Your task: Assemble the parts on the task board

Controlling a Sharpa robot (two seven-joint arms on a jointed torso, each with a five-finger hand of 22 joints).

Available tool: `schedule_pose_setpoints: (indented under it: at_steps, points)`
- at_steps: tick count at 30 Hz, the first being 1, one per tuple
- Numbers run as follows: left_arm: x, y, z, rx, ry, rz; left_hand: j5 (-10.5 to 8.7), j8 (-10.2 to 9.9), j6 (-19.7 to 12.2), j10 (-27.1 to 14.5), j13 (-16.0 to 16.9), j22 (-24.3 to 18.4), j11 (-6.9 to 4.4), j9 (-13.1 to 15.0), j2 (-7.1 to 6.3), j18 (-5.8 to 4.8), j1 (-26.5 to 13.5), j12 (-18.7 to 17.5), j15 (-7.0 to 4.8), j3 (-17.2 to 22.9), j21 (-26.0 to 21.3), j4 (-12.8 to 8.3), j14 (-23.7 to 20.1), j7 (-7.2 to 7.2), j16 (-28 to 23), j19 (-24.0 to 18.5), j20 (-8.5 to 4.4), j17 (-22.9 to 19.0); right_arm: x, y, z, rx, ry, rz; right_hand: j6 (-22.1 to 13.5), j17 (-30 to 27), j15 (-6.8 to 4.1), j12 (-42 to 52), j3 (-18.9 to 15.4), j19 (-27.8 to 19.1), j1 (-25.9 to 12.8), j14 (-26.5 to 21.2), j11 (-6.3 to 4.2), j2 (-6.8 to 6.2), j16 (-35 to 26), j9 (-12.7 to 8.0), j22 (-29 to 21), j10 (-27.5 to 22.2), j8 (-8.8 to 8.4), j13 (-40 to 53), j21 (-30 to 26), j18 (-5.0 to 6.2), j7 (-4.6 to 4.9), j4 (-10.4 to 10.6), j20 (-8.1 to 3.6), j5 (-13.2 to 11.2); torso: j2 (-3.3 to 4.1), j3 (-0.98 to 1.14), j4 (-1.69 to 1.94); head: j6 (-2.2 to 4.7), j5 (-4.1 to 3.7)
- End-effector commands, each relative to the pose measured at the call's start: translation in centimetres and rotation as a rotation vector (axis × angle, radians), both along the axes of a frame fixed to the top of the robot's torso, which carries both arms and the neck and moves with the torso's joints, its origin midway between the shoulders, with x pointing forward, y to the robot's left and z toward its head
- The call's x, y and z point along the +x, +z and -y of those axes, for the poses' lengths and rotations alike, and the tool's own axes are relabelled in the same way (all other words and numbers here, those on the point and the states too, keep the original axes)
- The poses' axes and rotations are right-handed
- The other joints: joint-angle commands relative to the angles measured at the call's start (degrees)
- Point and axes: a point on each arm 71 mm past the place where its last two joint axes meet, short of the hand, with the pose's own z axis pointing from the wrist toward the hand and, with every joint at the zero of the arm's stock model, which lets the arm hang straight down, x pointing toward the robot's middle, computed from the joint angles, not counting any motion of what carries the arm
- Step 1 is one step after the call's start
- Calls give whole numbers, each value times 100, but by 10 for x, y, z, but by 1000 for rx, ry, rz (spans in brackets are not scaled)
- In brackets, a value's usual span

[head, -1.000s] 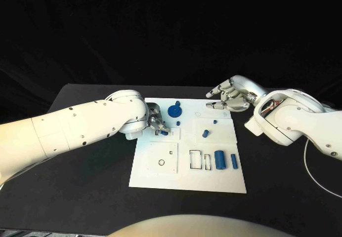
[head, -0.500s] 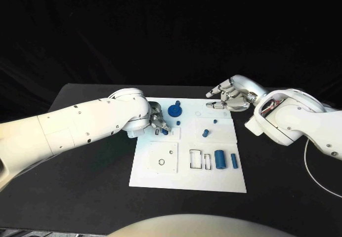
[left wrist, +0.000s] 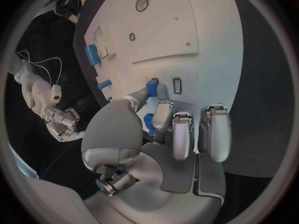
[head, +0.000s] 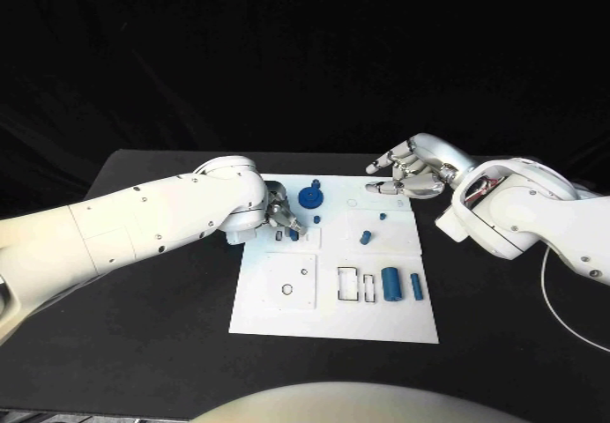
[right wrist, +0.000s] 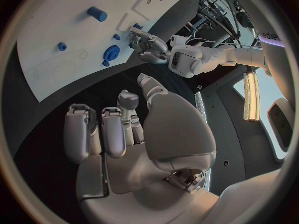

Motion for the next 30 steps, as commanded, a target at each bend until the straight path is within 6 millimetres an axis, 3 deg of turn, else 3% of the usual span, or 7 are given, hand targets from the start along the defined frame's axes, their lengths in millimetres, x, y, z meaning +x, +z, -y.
schedule_pose_setpoints:
  at_steps: [1, 19, 24, 30]
  points:
    - [-6, -12, -6, 98, 36, -73, -2, -2, -2, 12, -13, 947, -11, -13, -9, -91, -97, -7, -41, -114, 20, 42, 612, 52, 17, 331, -42, 1509, -1, -1, -1, -5, 11, -7, 44, 146, -1, -4, -2, -47, -51, 312, 4, -4, -34, 6, -4, -5, 10, -6, -30, 35, -5, 32, -5, 30, 1, -4, -2, 1, -3]
    - [-4, -12, -9, 115, 53, -67, -10, 76, 48, 45, 16, 1036, -22, 49, -29, -111, -353, 18, -50, -744, 66, 319, 612, 36, 17, 375, -49, 1509, 0, -1, 0, -6, 5, -13, 38, 81, -1, -64, -102, -81, -198, 298, 5, 1, -93, 7, -76, -43, 10, -70, -69, 50, -9, 185, -5, 65, 3, -2, -2, 0, -11]
    - [-4, -10, -14, 116, 64, -54, -16, 110, 42, 47, 4, 1031, -35, 77, -96, -109, -472, 9, -64, -1177, 60, 482, 612, 18, 17, 372, -62, 1509, 0, -1, 1, -5, 2, -13, 35, 71, 1, -67, -192, -88, -294, 296, 7, 2, -107, 8, -94, -47, 11, -85, -82, 53, -11, 278, -5, 53, 1, -4, -5, 5, -17]
    - [-2, -5, -20, 107, 81, -29, -78, 154, 19, 43, -8, 1024, -45, 111, -47, -107, -516, 1, -84, -1697, 50, 720, 612, 2, 17, 369, -75, 1509, 1, -1, 1, -3, -4, -13, 33, 62, 0, -50, -351, -89, -385, 298, 8, 44, -124, 10, -108, -49, 15, -92, -95, 55, -13, 411, -6, 13, -3, 1, 1, 19, -22]
